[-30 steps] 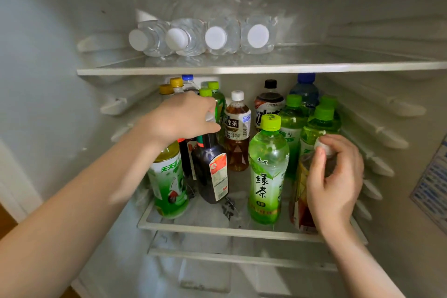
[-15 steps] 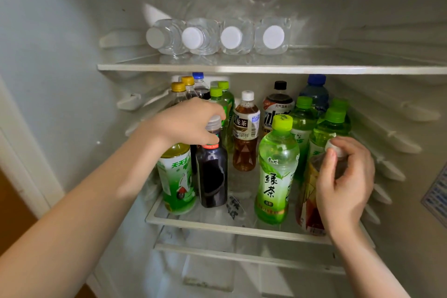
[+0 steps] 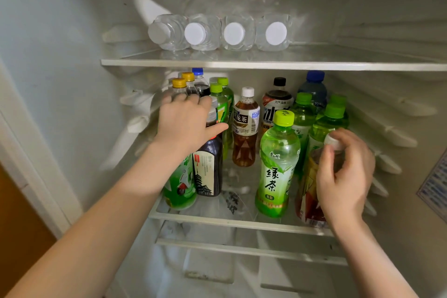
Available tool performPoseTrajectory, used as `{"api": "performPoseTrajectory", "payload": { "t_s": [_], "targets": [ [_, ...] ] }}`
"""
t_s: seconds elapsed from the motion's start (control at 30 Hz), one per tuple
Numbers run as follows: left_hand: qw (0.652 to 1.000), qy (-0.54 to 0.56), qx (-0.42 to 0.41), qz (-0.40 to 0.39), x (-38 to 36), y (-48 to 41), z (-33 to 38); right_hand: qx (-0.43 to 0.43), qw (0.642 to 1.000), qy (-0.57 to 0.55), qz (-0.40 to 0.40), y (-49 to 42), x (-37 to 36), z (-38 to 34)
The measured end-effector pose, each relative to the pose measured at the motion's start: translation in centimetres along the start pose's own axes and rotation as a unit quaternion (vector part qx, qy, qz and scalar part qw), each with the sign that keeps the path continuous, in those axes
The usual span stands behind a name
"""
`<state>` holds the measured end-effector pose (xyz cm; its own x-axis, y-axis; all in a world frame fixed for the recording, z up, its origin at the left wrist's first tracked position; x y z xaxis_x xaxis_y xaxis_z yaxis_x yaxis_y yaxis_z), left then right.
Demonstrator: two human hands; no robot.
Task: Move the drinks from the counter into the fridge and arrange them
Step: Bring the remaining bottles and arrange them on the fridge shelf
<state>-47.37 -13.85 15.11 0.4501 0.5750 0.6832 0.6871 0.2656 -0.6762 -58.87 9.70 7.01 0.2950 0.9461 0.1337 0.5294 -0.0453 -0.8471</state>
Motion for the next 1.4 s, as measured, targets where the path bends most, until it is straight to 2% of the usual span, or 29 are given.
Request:
{"api": "performPoseTrajectory", "payload": {
  "t_s": [0.1, 0.17, 0.23, 0.3, 0.37, 0.5, 0.6, 0.8, 0.9, 1.07, 1.4],
  "targets": [
    [0.976, 0.173, 0.048, 0.122, 0.2, 1.8, -0.9, -0.016, 0.999, -0.007, 0.031, 0.2, 0.6, -1.7],
    [0.931, 0.297, 0.099, 0.186, -0.2, 3.5, -1.3, 0.035, 0.997, -0.016, 0.067, 0.5, 0.8, -3.5],
    [0.874, 0.402, 0.149, 0.228, -1.1, 5.3, -1.4, 0.101, 0.991, -0.053, 0.069, 1.0, 0.7, -5.7],
    [0.823, 0.488, 0.200, 0.213, -2.3, 7.2, -0.8, 0.141, 0.984, -0.102, 0.029, 1.9, 0.0, -7.8],
    [0.789, 0.545, 0.232, 0.164, -3.7, 8.8, -0.3, 0.140, 0.979, -0.143, -0.039, 3.0, -1.3, -9.6],
    [0.781, 0.574, 0.223, 0.105, -6.2, 11.3, 0.1, 0.053, 0.970, -0.150, -0.182, 4.9, -4.7, -11.6],
    [0.765, 0.594, 0.240, 0.073, -7.3, 12.1, -0.1, -0.039, 0.951, -0.136, -0.275, 5.5, -7.4, -11.6],
    [0.759, 0.600, 0.240, 0.080, -8.4, 12.8, -0.3, -0.129, 0.915, -0.095, -0.371, 6.0, -11.6, -9.9],
    [0.762, 0.589, 0.250, 0.103, -8.6, 13.1, -0.1, -0.152, 0.909, -0.100, -0.376, 6.3, -12.6, -9.1],
    [0.755, 0.579, 0.278, 0.130, -9.2, 13.5, 0.5, -0.124, 0.923, -0.097, -0.352, 6.8, -12.8, -8.3],
    [0.751, 0.576, 0.284, 0.149, -9.2, 13.9, 0.8, -0.118, 0.920, -0.109, -0.358, 6.6, -13.0, -7.5]
  ]
}}
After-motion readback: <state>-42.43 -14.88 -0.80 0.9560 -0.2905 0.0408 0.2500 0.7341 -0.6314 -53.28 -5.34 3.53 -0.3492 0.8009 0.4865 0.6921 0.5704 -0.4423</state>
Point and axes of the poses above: each hand's wrist, its own y-axis away from the middle knuckle, its own x-axis out of the back of the hand, z = x × y, the point moved 1 cm from there along -y, towards the middle knuckle
